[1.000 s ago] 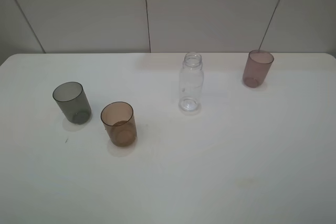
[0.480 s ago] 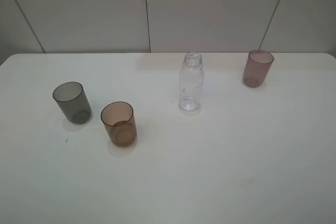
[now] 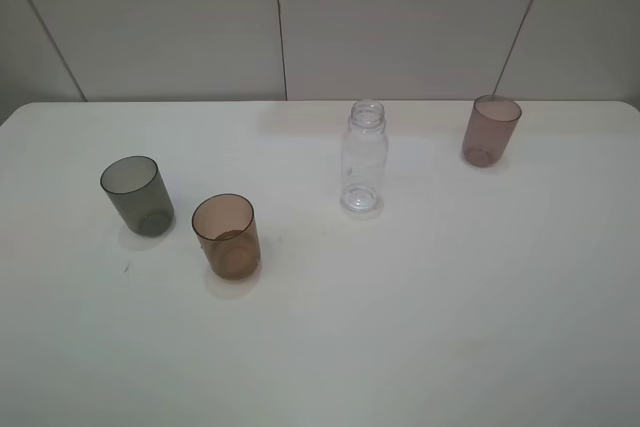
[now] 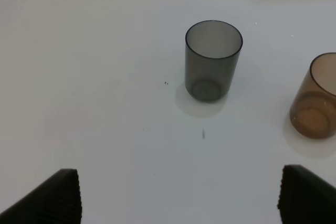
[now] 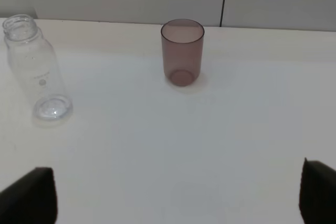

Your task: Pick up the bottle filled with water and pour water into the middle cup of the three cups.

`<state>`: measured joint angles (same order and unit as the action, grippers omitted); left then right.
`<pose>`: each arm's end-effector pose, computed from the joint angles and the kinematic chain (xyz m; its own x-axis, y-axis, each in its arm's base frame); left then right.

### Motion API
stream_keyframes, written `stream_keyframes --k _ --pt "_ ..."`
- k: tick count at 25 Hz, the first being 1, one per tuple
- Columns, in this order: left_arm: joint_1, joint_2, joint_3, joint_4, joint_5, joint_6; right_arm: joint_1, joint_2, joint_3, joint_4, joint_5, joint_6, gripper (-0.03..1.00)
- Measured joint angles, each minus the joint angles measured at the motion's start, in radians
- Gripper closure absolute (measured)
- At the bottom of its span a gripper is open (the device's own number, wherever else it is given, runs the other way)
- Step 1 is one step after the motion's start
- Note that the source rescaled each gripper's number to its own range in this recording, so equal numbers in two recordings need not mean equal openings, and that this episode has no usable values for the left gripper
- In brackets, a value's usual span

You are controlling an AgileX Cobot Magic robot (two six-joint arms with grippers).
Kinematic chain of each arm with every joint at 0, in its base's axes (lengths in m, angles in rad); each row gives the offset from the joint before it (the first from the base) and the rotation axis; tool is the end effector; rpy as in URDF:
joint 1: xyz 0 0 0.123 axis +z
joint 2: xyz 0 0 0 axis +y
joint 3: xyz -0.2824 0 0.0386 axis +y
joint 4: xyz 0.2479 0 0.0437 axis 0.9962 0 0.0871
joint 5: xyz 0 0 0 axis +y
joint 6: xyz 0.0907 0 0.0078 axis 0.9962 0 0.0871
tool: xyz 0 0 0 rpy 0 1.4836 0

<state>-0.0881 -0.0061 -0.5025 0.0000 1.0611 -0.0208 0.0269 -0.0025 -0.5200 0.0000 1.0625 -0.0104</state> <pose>-0.0061 0.0005 0.2778 -0.4487 0.0188 -0.8935 0.0787 0.9967 -0.0186 -0.0077 -0.0002 0.2825 -0.4370 -0.0222 -0.8992 -0.0314 0.9995 -0.0094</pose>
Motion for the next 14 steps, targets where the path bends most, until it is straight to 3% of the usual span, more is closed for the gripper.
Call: stream_keyframes --k 14 --pt "0.000 0.000 0.000 0.000 0.000 0.000 0.000 0.000 0.000 0.000 0.000 0.000 -0.03"
